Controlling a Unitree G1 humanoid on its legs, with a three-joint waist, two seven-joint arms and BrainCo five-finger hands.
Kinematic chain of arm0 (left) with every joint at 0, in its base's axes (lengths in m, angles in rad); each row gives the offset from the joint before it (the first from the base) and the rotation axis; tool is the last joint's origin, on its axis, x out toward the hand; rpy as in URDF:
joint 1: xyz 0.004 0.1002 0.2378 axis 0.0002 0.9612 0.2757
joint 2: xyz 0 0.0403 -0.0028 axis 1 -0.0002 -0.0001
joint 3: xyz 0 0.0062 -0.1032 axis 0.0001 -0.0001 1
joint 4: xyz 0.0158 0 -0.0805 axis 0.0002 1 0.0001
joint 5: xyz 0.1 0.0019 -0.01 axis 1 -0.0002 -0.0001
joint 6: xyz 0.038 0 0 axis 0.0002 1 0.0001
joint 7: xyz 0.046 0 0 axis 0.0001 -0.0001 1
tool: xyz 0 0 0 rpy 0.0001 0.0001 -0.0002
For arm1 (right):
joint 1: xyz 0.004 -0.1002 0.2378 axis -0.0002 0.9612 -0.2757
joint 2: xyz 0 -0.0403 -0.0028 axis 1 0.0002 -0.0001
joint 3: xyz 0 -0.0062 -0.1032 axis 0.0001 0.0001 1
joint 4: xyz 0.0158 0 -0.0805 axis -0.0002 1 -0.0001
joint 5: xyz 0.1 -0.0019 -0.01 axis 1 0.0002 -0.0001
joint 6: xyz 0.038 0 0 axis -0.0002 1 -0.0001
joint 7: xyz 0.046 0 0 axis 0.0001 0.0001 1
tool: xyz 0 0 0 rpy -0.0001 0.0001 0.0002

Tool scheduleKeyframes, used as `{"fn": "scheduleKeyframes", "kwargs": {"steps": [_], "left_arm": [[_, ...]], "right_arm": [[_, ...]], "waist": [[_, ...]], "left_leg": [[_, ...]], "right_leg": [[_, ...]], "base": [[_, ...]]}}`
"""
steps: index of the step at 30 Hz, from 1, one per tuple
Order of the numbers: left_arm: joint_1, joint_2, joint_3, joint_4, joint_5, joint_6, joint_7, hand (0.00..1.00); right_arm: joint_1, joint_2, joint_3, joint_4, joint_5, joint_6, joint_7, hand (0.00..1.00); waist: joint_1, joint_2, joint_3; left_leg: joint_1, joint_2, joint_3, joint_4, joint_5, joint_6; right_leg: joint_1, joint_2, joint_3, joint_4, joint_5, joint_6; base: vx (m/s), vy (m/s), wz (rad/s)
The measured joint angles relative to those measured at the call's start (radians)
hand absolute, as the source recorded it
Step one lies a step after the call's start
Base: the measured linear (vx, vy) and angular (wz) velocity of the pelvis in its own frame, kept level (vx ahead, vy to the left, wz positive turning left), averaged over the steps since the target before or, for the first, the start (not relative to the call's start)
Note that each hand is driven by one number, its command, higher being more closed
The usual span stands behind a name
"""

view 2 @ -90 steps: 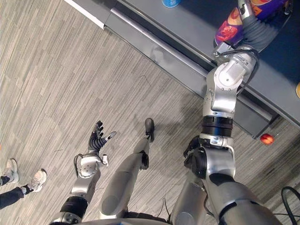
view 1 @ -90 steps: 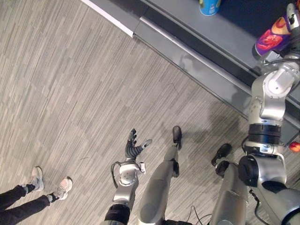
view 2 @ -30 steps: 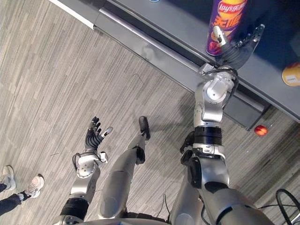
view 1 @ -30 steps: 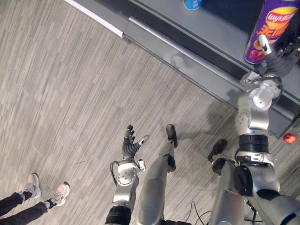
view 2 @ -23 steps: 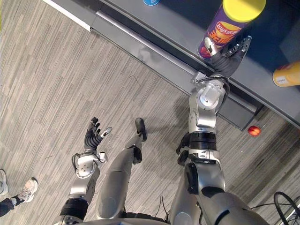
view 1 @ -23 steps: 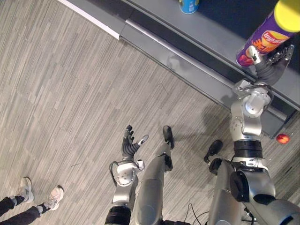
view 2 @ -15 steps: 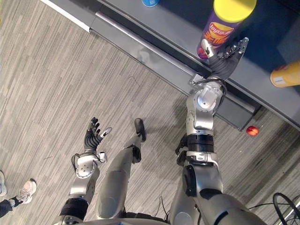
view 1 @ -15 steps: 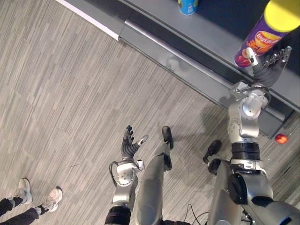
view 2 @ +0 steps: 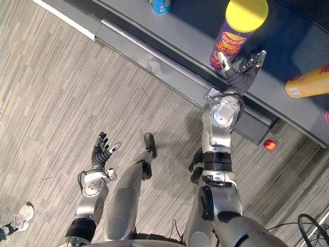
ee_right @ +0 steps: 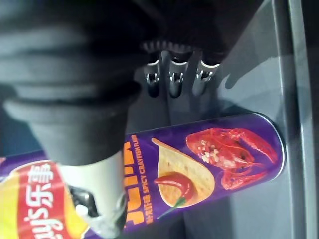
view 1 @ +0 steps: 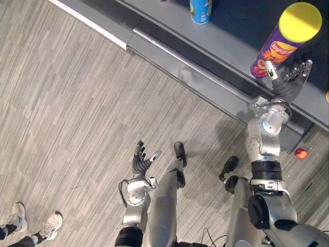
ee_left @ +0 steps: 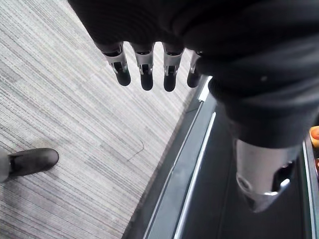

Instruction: Put the gum and the chips on the shelf.

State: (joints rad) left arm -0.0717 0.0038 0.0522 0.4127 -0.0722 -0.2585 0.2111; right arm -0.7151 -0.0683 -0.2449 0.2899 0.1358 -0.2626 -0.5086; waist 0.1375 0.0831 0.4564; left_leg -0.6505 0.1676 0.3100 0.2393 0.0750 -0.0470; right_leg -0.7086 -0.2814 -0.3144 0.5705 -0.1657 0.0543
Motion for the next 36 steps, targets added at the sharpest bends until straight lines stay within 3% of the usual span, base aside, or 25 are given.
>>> {"fn": "scheduleKeyframes", "kwargs": {"steps": [6,26,36], "left_arm": [[0.001,0.000,0.003,0.036,0.001,0.001,0.000,0.00],[0.001,0.000,0.003,0.037,-0.002,0.001,0.000,0.00],[0.000,0.000,-0.002,0.034,-0.004,0.000,-0.001,0.00]], "right_arm": [[0.014,0.006,0.015,0.010,0.000,-0.001,0.016,0.00],[0.010,-0.019,0.017,0.096,0.000,0.003,0.044,0.00],[-0.071,-0.116,0.014,0.162,0.000,0.014,0.055,0.00]], "waist": [[-0.022,-0.015,-0.001],[-0.020,-0.015,-0.001],[-0.007,-0.013,-0.001]], "left_leg": [[0.016,-0.001,0.007,-0.031,0.012,0.006],[0.049,-0.014,0.005,-0.091,0.030,-0.002],[0.026,-0.034,0.001,-0.117,0.051,0.005]], "right_leg": [[0.013,0.006,-0.004,-0.025,0.004,-0.003],[0.031,0.006,-0.014,-0.035,0.003,-0.003],[-0.008,-0.012,-0.017,-0.020,0.000,-0.006]], "base": [[0.05,-0.047,-0.02],[0.05,-0.048,0.01],[0.03,-0.041,0.04]]}}
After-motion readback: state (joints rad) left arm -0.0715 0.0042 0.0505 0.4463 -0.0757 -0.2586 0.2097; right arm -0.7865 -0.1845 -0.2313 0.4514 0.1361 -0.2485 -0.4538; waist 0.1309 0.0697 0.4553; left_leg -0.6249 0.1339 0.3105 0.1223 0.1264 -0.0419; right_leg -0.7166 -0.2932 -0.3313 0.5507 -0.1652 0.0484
